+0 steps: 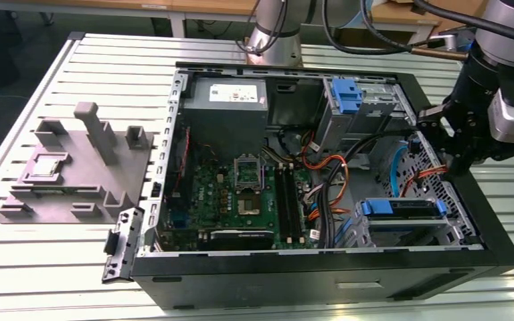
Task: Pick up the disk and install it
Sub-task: 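Insert the first disk wire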
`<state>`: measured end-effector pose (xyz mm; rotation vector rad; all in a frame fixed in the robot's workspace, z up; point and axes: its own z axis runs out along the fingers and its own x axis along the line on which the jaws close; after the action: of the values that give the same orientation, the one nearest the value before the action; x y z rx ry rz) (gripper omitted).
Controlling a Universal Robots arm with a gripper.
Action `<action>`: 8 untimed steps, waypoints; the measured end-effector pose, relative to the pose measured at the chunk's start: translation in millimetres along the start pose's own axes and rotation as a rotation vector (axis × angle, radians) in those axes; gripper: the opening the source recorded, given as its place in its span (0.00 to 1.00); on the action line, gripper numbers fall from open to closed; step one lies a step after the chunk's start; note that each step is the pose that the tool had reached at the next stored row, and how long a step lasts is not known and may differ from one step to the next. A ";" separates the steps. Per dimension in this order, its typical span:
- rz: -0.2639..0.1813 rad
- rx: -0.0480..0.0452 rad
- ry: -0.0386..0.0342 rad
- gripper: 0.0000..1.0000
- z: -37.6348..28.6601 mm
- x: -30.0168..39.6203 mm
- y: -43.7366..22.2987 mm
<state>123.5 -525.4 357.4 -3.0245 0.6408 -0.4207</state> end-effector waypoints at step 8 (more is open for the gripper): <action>0.084 -0.0223 0.0067 0.16 -0.7 -2.4 1.2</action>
<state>120.8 -525.6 357.4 -3.0049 0.7742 -0.4235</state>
